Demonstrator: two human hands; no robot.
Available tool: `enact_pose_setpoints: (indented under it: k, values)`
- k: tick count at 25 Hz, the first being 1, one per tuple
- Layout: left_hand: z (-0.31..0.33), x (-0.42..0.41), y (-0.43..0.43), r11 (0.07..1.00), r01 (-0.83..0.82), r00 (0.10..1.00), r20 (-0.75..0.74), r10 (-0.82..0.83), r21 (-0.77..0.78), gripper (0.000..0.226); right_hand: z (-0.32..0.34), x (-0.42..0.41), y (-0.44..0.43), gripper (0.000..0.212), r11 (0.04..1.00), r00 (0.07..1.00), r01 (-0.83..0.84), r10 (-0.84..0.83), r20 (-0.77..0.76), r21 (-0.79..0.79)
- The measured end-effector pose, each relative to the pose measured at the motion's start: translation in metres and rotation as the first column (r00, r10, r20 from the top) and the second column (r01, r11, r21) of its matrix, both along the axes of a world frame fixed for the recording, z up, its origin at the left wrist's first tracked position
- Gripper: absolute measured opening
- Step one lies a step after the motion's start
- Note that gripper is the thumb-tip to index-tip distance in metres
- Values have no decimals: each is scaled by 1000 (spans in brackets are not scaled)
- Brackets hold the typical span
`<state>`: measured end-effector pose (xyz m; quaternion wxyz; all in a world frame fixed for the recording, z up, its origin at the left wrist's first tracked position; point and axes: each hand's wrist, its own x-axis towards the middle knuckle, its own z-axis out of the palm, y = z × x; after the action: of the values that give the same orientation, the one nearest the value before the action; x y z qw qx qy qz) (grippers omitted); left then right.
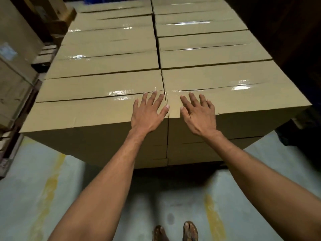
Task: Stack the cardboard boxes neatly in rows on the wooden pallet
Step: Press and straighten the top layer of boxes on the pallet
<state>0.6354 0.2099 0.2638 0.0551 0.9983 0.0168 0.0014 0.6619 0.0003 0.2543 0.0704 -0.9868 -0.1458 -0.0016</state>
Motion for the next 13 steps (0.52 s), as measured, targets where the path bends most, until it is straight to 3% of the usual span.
enact_pose_setpoints:
  k: [3,13]
  values:
    - [2,4,1,999,-16,1000,11,16,27,72,1,3,0,61,1000,999,20,-19,40,-11]
    - [11,1,3,999,21,998,-61,-23,-36,76,14,9,-4,73,999,997,-51,51,-65,14]
